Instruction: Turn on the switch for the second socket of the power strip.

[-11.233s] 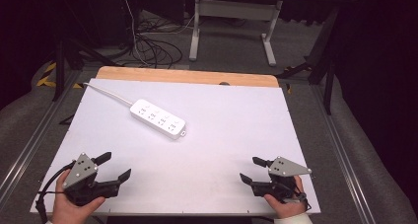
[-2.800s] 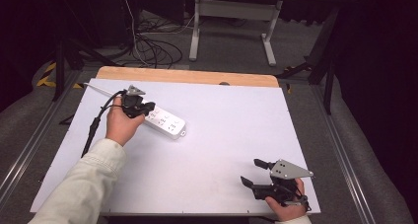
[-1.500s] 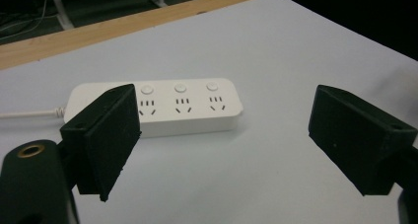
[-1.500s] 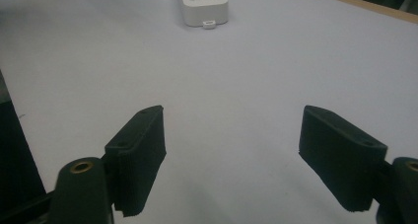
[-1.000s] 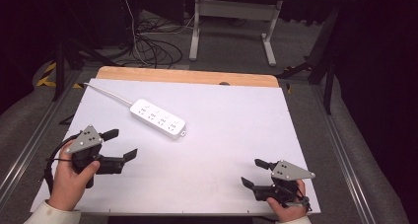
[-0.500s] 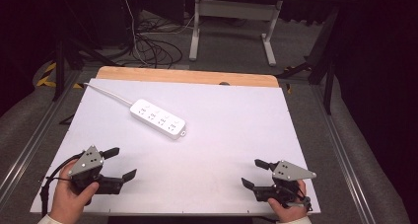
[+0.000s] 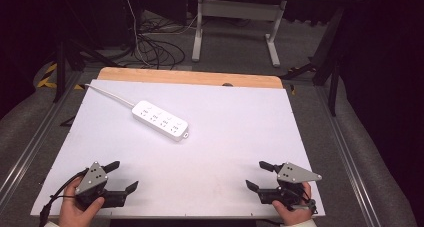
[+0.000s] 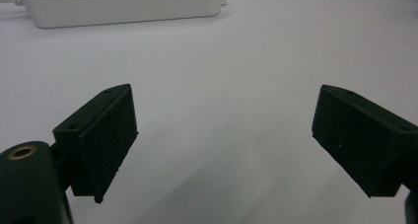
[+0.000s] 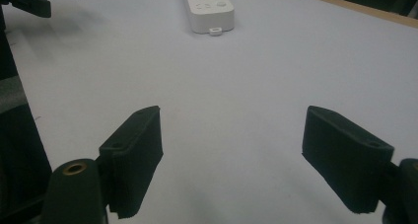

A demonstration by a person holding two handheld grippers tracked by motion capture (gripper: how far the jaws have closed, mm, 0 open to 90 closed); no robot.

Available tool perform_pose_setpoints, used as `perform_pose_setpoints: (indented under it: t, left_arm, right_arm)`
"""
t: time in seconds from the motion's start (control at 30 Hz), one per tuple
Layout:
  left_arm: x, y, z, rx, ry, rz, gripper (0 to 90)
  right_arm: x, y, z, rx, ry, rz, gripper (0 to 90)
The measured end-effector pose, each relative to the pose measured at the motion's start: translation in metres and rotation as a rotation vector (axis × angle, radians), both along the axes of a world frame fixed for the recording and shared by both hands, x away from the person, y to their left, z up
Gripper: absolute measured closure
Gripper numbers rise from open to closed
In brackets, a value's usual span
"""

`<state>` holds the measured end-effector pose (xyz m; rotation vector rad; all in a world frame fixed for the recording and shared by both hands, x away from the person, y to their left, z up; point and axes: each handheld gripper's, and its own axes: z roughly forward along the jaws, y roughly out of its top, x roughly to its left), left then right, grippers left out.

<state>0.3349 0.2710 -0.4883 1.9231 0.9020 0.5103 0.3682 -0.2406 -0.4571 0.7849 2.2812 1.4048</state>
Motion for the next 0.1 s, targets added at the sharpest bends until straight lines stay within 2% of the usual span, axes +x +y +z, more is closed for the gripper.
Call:
perform_pose_setpoints:
  t: [0.1]
  left_arm:
    - [0.0002, 0.0007, 0.0010, -0.018, 0.009, -0.016, 10.4]
  right_arm:
    - [0.0005, -0.0002, -0.0002, 0.003, 0.004, -0.004, 23.6]
